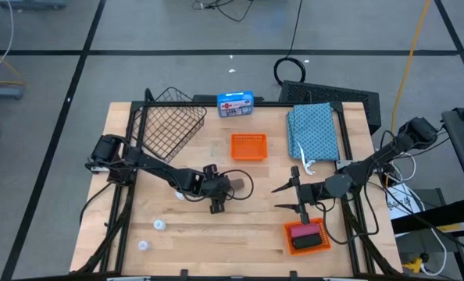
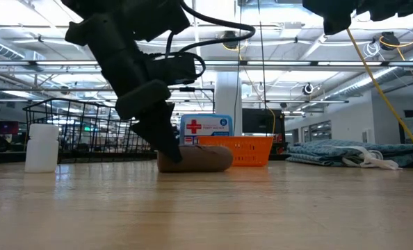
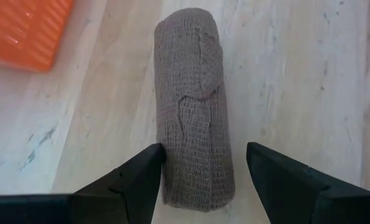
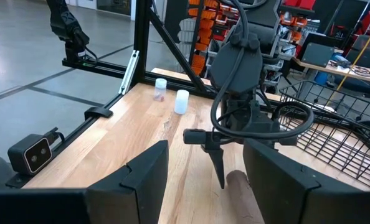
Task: Pick & place medical supplies in basket/bin
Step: Put the brown bandage into the bottom orange bin
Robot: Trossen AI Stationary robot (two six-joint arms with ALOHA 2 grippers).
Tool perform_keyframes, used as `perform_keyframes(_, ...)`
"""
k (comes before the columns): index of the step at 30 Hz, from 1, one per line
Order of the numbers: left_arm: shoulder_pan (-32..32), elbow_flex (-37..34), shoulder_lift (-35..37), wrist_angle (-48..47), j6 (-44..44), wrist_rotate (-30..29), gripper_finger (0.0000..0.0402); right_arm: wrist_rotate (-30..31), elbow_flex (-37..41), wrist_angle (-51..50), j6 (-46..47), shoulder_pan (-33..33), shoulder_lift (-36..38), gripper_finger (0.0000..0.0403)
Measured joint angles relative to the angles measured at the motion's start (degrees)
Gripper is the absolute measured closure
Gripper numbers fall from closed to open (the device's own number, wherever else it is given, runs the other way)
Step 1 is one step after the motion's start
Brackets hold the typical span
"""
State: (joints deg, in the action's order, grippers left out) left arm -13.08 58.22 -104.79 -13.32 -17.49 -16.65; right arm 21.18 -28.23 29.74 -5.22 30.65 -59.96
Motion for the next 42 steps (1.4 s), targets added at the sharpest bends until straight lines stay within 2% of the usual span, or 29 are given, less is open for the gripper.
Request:
perform_keyframes(7,0.0,0.0,-0.5,0.1,0.7,-0.6,0.016,0.0,0.0,0.0,0.0,0.0,0.0,0.0206)
perform_keyframes(12,0.0,0.0,-1.6,0.1,0.8,-3.0,0.016,0.0,0.0,0.0,0.0,-0.7,0.0,0.0206)
perform_keyframes(28,0.3,0.0,-1.5,0.1,0.6,-2.9,0.0164,0.0,0.0,-0.4,0.1,-0.8,0.0,0.0206)
perform_keyframes(31,0.3,0.0,-1.5,0.1,0.7,-2.9,0.0183,0.0,0.0,-0.4,0.1,-0.8,0.0,0.0206)
perform_keyframes(38,0.3,0.0,-1.4,0.1,0.7,-3.1,0.0267,0.0,0.0,-0.4,0.1,-0.8,0.0,0.0206)
perform_keyframes(42,0.3,0.0,-1.4,0.1,-0.4,-3.1,0.0298,0.0,0.0,-0.4,0.1,-0.8,0.0,0.0206)
